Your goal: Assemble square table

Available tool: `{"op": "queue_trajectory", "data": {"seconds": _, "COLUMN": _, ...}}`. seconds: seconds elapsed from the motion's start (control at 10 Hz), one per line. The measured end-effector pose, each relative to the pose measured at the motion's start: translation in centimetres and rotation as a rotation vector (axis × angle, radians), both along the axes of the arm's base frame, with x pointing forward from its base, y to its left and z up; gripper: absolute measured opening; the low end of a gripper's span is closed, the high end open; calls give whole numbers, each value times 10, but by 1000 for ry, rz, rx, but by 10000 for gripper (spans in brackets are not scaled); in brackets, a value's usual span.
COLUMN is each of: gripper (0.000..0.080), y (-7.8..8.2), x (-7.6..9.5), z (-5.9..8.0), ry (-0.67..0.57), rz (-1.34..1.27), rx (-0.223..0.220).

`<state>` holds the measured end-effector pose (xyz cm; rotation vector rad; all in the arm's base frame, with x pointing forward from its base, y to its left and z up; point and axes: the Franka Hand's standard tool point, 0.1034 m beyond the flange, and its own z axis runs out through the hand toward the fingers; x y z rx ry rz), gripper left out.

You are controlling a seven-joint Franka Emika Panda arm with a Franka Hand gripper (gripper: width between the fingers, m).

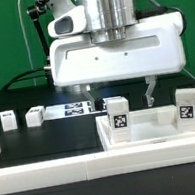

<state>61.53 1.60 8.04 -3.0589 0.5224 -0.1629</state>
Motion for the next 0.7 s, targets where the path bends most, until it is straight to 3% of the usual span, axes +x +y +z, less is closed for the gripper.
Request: {"op": "queue_trajectory", "data": {"seconds": 0.7, "gripper": 649, "y": -5, "x": 0, "z": -1, "ry": -7, "rz": 385, "rx": -57}}
